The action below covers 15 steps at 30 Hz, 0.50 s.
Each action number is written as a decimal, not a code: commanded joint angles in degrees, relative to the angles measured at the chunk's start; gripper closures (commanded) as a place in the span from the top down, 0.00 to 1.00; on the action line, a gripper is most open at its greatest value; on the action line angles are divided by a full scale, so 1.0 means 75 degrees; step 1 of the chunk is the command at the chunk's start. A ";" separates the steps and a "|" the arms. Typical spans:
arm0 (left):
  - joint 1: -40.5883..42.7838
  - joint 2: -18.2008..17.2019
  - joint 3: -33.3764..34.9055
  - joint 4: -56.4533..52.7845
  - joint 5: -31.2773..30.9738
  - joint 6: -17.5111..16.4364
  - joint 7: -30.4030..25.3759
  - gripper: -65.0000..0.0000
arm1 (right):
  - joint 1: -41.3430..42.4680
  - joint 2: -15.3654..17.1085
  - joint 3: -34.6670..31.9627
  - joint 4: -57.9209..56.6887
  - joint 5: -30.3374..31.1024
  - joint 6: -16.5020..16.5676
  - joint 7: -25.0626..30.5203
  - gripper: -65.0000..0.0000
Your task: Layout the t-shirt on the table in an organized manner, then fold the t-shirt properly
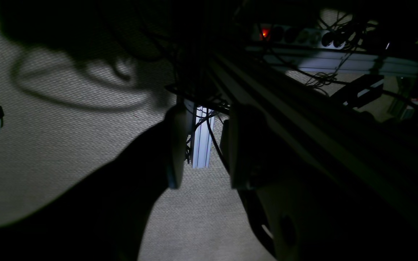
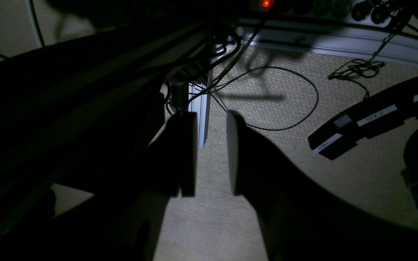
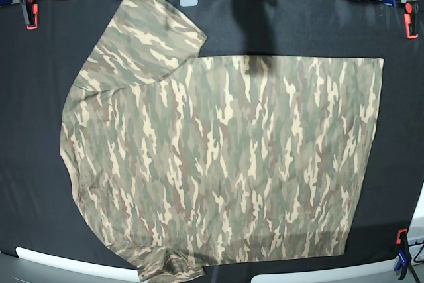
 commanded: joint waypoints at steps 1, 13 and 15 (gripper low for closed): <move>0.0047 0.0038 0.0015 0.0052 0.0020 -0.0099 -0.0058 0.28 | -0.0020 0.0023 0.0015 0.0047 -0.0026 0.0117 0.0076 0.22; 0.0361 0.0041 0.0015 0.0536 0.0023 -0.0099 -0.0052 0.28 | -0.0020 0.0020 0.0015 0.0047 -0.0023 0.0119 0.0079 0.22; 0.0364 0.0041 0.0015 0.0536 0.0020 -0.0099 -0.0052 0.28 | -0.0020 0.0020 0.0015 0.0047 -0.0026 0.0119 0.0079 0.22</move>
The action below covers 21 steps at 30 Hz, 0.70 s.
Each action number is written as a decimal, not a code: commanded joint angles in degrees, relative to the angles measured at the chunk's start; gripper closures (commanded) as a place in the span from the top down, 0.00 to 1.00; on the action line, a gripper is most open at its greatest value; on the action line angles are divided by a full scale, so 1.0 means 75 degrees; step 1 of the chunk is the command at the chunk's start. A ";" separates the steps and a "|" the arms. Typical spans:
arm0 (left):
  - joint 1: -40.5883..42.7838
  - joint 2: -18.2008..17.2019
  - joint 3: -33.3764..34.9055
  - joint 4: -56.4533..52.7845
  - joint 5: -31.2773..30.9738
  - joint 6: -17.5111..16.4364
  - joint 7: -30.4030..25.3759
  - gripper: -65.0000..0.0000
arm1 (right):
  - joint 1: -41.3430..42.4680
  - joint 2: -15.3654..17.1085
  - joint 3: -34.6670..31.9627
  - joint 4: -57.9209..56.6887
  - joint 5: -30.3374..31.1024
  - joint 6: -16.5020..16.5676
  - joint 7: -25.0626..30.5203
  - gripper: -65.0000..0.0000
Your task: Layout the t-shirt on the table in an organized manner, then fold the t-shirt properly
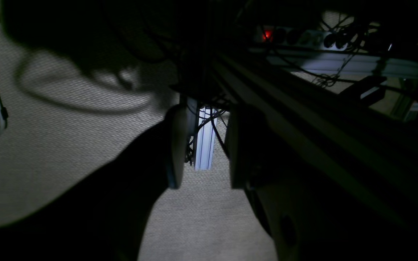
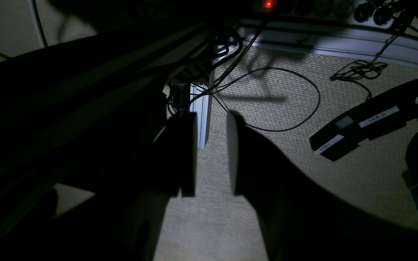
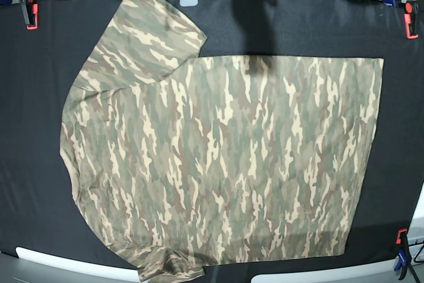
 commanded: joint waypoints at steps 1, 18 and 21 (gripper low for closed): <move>0.0009 0.0041 0.0015 0.0035 0.0020 -0.0044 -0.0029 0.28 | -0.0020 0.0023 0.0015 0.0047 -0.0023 0.0085 0.0029 0.22; 0.0463 0.0035 0.0015 0.0874 0.0017 -0.0047 0.0329 0.28 | -0.0854 0.0428 0.0015 0.0819 0.0119 0.0475 0.0020 0.22; 0.0796 -0.0003 0.0015 0.1399 0.0017 -0.0052 0.0399 0.28 | -0.1411 0.0504 0.0015 0.1510 0.0344 0.0475 -0.0154 0.22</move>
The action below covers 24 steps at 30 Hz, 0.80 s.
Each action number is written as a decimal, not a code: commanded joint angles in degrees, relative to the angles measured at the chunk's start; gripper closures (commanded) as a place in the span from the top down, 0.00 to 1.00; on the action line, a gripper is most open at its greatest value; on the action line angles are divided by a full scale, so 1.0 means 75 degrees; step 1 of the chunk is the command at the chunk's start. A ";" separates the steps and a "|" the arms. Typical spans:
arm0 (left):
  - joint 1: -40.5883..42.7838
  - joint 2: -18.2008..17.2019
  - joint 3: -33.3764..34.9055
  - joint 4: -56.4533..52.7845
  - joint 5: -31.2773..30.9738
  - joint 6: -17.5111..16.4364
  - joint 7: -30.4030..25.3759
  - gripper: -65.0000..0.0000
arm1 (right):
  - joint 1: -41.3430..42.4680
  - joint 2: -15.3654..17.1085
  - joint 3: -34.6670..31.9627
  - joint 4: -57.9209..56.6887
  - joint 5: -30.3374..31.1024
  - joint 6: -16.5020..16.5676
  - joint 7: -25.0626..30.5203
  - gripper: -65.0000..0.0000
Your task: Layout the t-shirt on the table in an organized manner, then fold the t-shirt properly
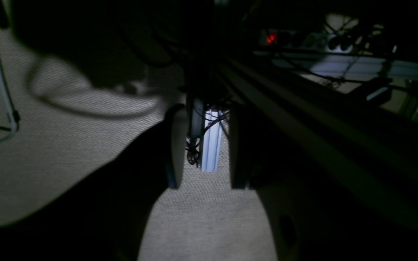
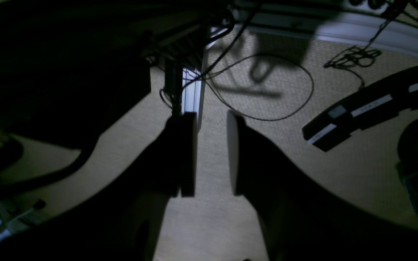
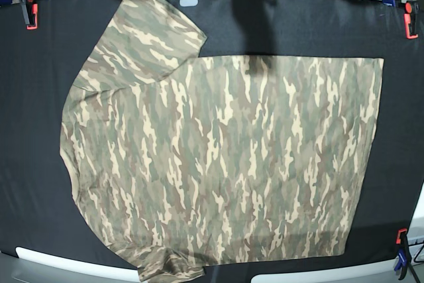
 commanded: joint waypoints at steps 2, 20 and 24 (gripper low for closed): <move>0.0300 -0.0047 0.0017 0.0350 0.0006 -0.0055 -0.0035 0.28 | -0.0434 0.0125 0.0015 0.0595 0.0466 0.0052 -0.0041 0.22; 0.3293 -0.0819 0.0020 0.4794 -0.0988 -0.0408 0.0388 0.28 | -0.4065 0.2034 -0.1128 0.6111 0.2871 -0.0184 -0.1684 0.22; 0.3768 -0.1078 0.0020 0.5968 -0.1122 -0.0411 0.1026 0.28 | -0.4776 0.2439 -0.1128 0.7332 0.3042 -0.0178 -0.1903 0.22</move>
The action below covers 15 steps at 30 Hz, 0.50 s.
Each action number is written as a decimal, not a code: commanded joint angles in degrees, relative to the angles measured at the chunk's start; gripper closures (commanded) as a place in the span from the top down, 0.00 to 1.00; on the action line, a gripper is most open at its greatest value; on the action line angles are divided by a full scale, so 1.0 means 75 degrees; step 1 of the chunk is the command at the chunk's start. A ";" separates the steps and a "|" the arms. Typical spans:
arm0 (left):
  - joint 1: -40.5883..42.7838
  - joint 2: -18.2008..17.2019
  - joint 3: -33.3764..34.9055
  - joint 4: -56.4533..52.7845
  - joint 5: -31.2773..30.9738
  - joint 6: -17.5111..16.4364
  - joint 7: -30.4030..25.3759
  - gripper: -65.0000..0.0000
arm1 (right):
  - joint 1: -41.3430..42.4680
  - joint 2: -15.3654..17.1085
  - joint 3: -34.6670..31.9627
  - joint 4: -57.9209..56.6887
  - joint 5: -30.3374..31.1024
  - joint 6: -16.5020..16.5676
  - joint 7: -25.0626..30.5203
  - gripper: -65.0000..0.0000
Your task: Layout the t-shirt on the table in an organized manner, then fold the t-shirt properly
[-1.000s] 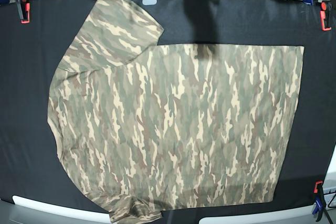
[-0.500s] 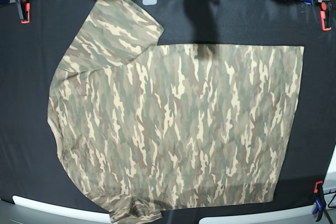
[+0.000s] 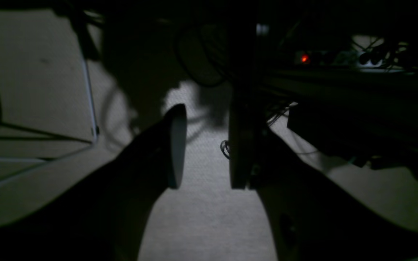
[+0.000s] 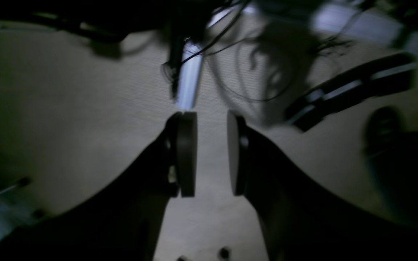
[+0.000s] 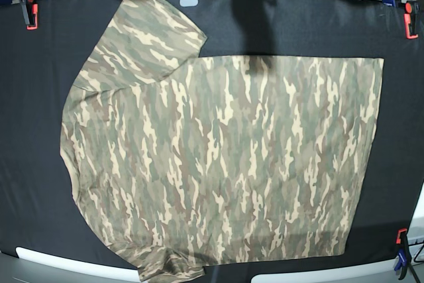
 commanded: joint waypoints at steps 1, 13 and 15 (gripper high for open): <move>0.0256 -0.0114 -0.0023 0.0326 -0.0134 -0.0023 0.0070 0.28 | -0.0227 0.0140 0.0035 0.0361 0.0099 0.0067 0.0073 0.22; 0.1818 -0.1378 -0.0023 0.3678 -0.0361 -0.0023 0.0845 0.28 | -0.1396 0.0702 0.0472 0.3471 0.0102 0.0067 -0.0603 0.22; 0.1938 -0.1585 -0.0023 0.4278 0.0108 -0.0023 0.1081 0.28 | -0.1428 0.0705 0.0752 0.3928 0.0105 0.0067 -0.0842 0.22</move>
